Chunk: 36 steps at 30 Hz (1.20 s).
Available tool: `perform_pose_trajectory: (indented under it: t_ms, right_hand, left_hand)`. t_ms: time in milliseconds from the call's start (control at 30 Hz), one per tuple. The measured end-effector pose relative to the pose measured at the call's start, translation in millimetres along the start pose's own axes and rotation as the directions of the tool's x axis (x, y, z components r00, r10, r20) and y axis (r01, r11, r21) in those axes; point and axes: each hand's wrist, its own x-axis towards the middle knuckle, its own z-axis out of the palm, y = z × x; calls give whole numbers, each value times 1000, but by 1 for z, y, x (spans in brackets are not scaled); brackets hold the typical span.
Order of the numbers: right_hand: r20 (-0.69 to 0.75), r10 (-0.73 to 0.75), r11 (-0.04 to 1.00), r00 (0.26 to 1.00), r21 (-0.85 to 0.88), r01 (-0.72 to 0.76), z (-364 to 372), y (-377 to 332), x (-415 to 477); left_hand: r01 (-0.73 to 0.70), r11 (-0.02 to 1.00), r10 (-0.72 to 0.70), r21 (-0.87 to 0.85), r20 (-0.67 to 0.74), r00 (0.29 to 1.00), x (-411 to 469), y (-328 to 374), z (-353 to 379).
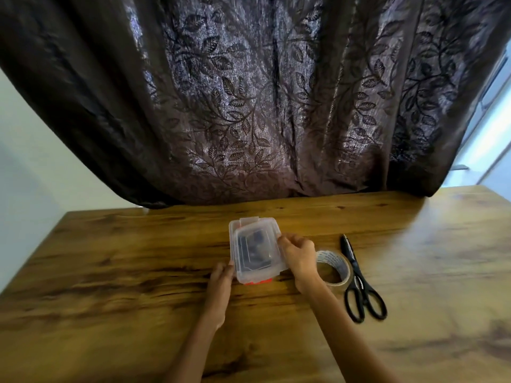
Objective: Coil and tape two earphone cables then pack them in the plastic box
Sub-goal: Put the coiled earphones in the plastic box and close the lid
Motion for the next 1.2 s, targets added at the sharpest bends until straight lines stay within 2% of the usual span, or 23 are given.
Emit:
perform_pose_trajectory:
  t_ms: [133, 300, 633, 767, 867, 933, 1033, 1133, 1200]
  right_hand:
    - [29, -122, 977, 992, -170, 125, -1, 6, -6]
    - [29, -215, 938, 976, -274, 215, 7, 20, -7]
    - [24, -227, 929, 974, -294, 224, 19, 21, 7]
    - [27, -206, 938, 978, -280, 205, 20, 24, 10]
    - [44, -197, 934, 979, -296, 201, 16, 22, 10]
    - [83, -280, 876, 956, -386, 290, 12, 22, 11]
    - [176, -456, 718, 872, -507, 478, 5, 25, 8]
    - [325, -621, 504, 713, -532, 681, -7, 35, 2]
    - [435, -599, 412, 672, -552, 725, -19, 44, -4]
  left_hand:
    - [3, 1000, -3, 5, 11, 1000, 0, 0, 0]
    - [27, 1000, -27, -10, 21, 999, -8, 7, 2]
    - [20, 1000, -19, -15, 39, 999, -12, 10, 3]
    - [25, 995, -22, 94, -30, 999, -8, 8, 6]
    - [-14, 994, 19, 106, -46, 999, -9, 11, 6]
    - [-11, 995, 16, 104, -42, 999, -9, 13, 6]
    - [-8, 993, 14, 120, -46, 999, -11, 15, 9]
    - [7, 989, 2, 147, -60, 998, -12, 15, 11]
    - [11, 987, 1, 161, -75, 997, -11, 13, 10]
